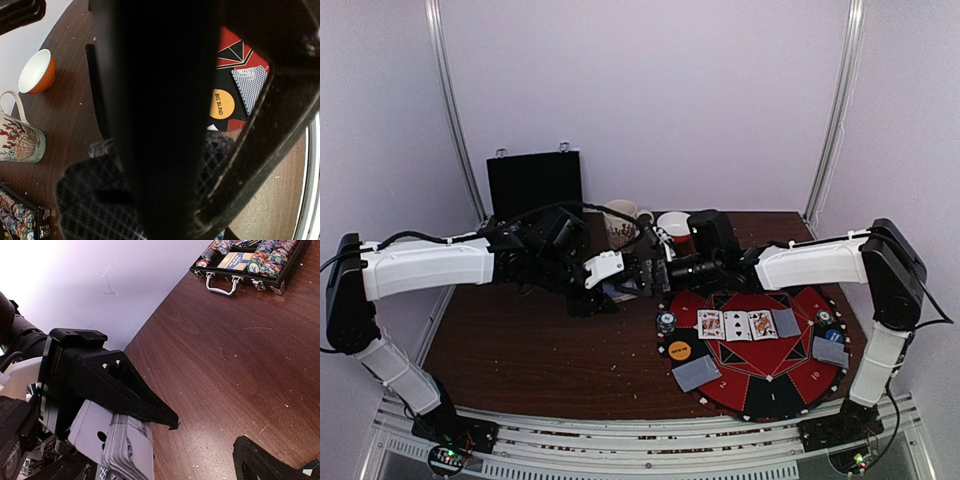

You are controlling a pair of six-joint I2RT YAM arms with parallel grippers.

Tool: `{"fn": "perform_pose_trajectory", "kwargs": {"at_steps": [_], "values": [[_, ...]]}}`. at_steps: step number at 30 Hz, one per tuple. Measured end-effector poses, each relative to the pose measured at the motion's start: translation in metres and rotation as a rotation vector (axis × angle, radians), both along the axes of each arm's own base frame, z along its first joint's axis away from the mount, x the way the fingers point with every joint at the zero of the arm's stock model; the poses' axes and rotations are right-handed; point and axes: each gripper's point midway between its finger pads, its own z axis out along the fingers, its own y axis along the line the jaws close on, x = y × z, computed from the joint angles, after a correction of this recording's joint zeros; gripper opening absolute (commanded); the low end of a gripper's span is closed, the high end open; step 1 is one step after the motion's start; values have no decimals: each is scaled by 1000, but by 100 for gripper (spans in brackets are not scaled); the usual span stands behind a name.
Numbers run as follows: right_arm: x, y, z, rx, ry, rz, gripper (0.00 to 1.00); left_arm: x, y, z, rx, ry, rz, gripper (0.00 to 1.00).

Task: Distribute texas hold em gaming equipment
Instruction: Pick up the poker card from the face-down deck piles.

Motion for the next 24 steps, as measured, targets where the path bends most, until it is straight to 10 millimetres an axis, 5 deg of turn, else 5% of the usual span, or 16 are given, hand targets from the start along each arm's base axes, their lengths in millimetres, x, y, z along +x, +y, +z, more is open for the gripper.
{"fn": "perform_pose_trajectory", "kwargs": {"at_steps": [8,24], "values": [[8,8,-2,10,16,-17,69,1,0,1,-4,-4,2,44],[2,-12,7,-75,-24,-34,21,4,2,-1,8,-10,14,44]]}}
